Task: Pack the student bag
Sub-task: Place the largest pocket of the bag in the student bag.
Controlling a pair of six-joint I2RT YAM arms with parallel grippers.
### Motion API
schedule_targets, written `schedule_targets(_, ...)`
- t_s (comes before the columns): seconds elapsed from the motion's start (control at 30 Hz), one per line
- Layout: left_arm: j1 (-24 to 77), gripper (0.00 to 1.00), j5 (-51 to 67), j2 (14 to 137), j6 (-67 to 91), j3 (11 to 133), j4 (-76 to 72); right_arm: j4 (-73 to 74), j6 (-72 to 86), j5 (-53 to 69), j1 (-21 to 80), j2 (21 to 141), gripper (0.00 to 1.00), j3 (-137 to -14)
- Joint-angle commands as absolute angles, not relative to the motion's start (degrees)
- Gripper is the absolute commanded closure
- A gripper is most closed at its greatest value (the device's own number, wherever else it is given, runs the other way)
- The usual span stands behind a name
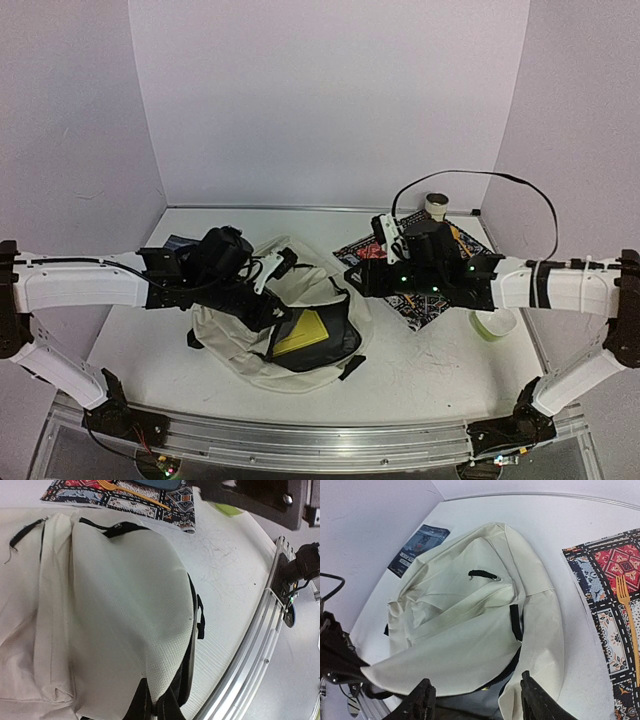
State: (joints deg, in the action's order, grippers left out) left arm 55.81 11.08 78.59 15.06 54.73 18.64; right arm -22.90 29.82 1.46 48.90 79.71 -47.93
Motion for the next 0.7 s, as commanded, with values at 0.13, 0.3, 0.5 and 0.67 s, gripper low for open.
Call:
schedule_targets(0.13,57.13,1.00,10.72,80.47,17.82,51.57,15.02,-15.22,24.95,-1.25,48.43,88.91,0.41,-55.57)
schedule_targets(0.3,56.99,1.00,-2.05,79.52,17.96,52.21,15.13,-15.53,24.61,1.08,48.40,88.78,0.40,-54.54)
schedule_targets(0.5,56.15,0.78,-12.09,83.94,16.02,57.42,16.53,-18.16,25.13,2.43,48.36,84.57,0.36,-50.50)
schedule_targets(0.67,55.84,0.56,-9.09,82.62,16.42,59.36,16.43,-20.30,25.75,3.98,48.39,80.50,0.32,-46.41)
